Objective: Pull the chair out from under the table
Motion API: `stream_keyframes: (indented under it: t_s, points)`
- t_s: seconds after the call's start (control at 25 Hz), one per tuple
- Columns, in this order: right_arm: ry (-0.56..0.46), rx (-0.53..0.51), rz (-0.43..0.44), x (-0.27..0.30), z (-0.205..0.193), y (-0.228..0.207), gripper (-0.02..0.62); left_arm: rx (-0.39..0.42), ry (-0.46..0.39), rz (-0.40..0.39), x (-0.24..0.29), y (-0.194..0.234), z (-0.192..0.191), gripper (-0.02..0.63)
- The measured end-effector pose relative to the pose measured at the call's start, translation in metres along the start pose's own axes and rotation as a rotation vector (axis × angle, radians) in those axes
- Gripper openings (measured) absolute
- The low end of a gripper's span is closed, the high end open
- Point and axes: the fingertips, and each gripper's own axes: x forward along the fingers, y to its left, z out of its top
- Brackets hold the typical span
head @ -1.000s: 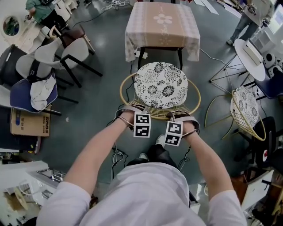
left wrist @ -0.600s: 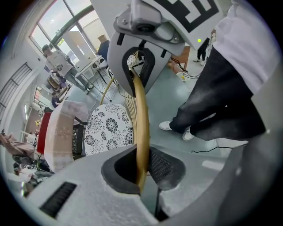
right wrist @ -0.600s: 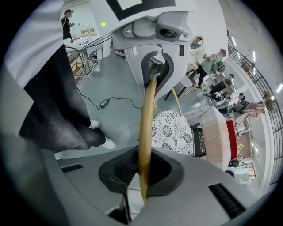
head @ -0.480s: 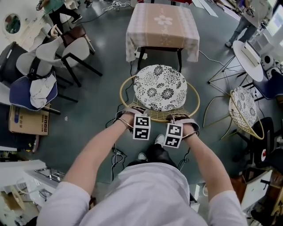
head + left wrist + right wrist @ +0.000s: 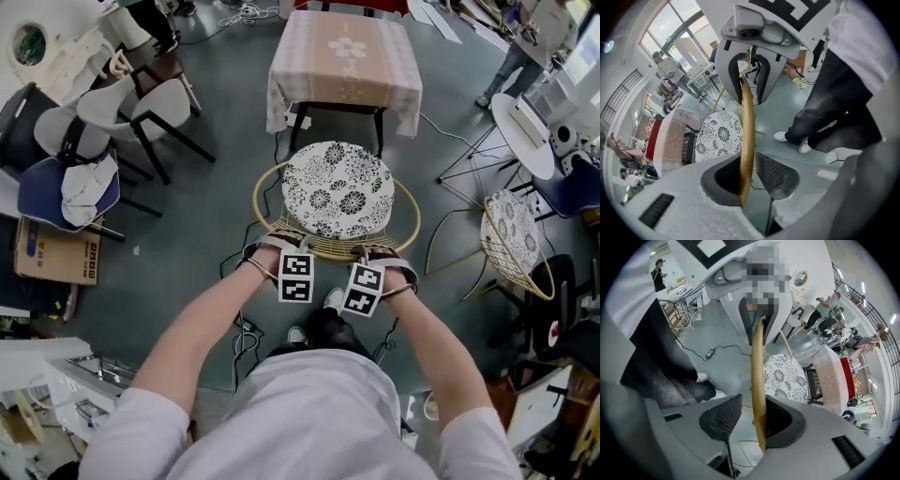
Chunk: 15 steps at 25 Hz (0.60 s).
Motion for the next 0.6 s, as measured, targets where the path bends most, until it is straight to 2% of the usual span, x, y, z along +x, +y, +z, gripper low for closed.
stream_keyframes:
  t_s: [0.2, 0.4, 0.6]
  points:
    - [-0.026, 0.015, -0.057, -0.010, 0.007, -0.006, 0.112, -0.089, -0.038, 0.038, -0.012, 0.008, 0.004, 0.089]
    - [-0.047, 0.055, -0.101, -0.021, 0.011, -0.008, 0.112, -0.119, -0.056, 0.068, -0.020, 0.005, 0.004, 0.089]
    - [-0.064, 0.107, -0.127, -0.036, 0.010, -0.006, 0.112, -0.188, -0.089, 0.098, -0.031, 0.006, 0.008, 0.089]
